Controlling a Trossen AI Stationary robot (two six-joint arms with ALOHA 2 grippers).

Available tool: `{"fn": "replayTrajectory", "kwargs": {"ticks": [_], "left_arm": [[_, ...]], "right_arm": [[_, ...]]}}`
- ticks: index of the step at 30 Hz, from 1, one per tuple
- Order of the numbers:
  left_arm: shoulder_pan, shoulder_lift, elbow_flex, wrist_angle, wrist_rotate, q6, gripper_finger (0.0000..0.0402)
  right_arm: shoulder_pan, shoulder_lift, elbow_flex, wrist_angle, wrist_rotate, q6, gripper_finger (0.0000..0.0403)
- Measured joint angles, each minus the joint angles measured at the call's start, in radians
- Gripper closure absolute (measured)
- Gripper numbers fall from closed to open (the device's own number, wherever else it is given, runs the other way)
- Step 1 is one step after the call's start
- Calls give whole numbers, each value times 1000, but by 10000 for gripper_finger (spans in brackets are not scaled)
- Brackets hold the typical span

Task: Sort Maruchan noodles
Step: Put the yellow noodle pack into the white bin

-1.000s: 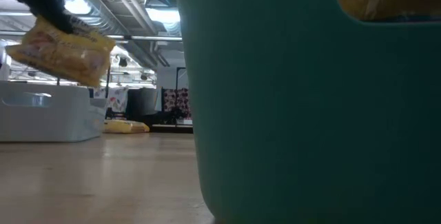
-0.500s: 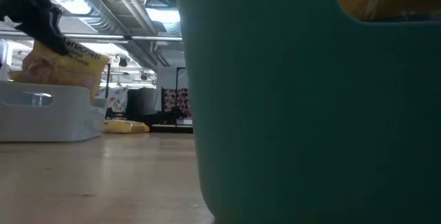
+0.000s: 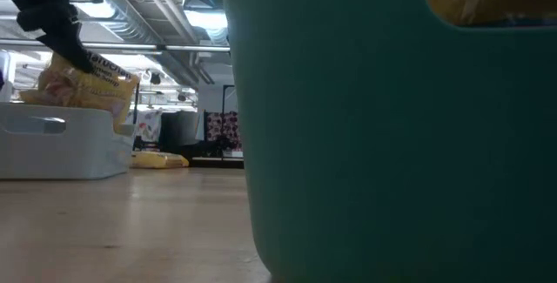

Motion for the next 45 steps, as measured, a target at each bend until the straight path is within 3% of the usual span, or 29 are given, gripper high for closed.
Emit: {"fn": "replayTrajectory", "kwargs": {"ticks": [16,27,37,45], "left_arm": [[196,140,0,100,132,164,324],[284,204,0,119,155,189,323],[358,249,13,244,192,256,324],[419,292,14,373,243,276,323]], "right_arm": [[0,1,0,-18,0,-36,159],[0,1,0,-40,0,-60,159],[0,1,0,-54,-5,-93,159],[0,2,-50,-9,-79,-110,159]]}}
